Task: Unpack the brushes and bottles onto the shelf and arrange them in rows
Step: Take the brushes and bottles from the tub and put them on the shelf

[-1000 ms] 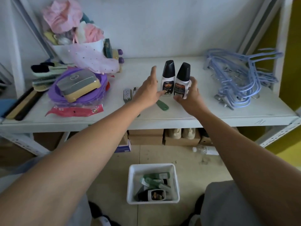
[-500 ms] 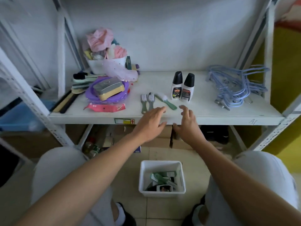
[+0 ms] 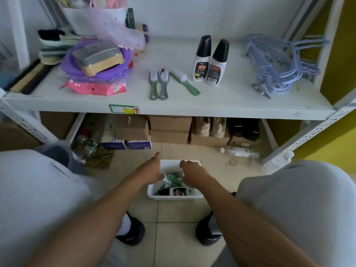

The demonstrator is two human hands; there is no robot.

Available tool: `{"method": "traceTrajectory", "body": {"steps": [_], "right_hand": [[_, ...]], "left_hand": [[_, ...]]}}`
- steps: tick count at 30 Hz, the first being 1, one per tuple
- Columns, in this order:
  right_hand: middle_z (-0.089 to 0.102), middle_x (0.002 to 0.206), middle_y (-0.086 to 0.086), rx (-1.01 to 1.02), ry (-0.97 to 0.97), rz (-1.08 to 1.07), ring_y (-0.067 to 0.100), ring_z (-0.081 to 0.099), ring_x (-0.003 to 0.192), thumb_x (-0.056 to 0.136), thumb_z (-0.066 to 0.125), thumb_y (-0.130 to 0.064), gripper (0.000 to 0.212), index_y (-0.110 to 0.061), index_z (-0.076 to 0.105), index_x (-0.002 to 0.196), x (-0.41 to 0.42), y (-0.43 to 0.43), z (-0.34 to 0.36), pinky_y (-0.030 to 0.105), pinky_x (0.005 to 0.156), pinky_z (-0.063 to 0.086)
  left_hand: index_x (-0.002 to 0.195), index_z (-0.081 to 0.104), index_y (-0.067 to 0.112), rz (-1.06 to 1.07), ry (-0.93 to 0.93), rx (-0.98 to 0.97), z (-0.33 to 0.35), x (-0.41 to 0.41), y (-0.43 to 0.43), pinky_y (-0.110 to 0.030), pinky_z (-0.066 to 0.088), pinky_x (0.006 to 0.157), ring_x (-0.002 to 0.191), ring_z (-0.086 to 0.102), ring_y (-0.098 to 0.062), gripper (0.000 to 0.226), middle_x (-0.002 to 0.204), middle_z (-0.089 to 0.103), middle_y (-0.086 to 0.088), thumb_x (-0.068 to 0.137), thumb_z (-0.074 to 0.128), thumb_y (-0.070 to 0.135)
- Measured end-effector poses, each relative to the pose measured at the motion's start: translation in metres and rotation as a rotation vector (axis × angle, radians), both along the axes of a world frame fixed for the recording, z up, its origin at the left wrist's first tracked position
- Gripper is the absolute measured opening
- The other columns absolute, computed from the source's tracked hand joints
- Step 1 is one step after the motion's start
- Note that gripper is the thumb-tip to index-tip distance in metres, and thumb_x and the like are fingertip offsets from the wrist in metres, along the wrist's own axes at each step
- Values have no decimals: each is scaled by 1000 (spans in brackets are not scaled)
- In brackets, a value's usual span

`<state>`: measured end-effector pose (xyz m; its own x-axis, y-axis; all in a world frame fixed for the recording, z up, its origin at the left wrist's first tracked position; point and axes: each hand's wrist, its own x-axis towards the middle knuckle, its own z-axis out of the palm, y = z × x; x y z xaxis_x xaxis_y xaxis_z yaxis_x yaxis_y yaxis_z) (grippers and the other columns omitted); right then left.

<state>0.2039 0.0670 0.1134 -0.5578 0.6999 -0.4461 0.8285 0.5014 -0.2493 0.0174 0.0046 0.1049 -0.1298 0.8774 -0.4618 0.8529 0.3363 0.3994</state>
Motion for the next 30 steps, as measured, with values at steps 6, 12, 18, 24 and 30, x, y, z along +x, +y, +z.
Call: {"method": "traceTrajectory", "body": {"steps": [6, 12, 18, 24, 30], "right_hand": [[59, 129, 17, -181, -108, -24, 33, 60, 117, 95, 53, -9, 42, -6, 50, 137, 0, 1, -81, 41, 93, 52], [59, 125, 12, -215, -89, -134, 25, 61, 110, 103, 43, -12, 32, -1, 53, 130, -10, 26, -136, 13, 74, 52], [66, 115, 7, -187, -95, -141, 4, 56, 77, 96, 38, -30, 38, -17, 62, 121, -19, 38, -175, 15, 56, 45], [53, 129, 10, -199, -57, -156, 29, 52, 117, 99, 49, -17, 33, -12, 51, 132, -25, 41, -198, 42, 95, 47], [41, 144, 16, -199, -78, -83, 33, 44, 130, 97, 58, -20, 49, -14, 44, 144, -29, 50, -206, 43, 109, 44]], "left_hand": [[106, 52, 11, -111, -100, -194, -77, 6, 12, -31, 44, 72, 91, 60, -23, 17, 110, 64, -12, 97, 59, 24], [100, 63, 15, -96, -129, -322, -138, 17, 23, -30, 52, 82, 89, 62, -19, 12, 98, 66, -5, 100, 52, 19], [105, 59, 29, -14, -110, -290, -178, 35, 25, -32, 56, 75, 80, 62, -13, 19, 89, 64, 9, 88, 61, 36], [113, 67, 28, -73, -116, -337, -191, 28, 34, -37, 58, 85, 92, 65, -19, 41, 102, 70, 1, 79, 66, 51], [118, 63, 27, -21, -115, -375, -195, 33, 28, -37, 58, 86, 93, 65, -15, 57, 103, 69, 5, 70, 72, 56]]}}
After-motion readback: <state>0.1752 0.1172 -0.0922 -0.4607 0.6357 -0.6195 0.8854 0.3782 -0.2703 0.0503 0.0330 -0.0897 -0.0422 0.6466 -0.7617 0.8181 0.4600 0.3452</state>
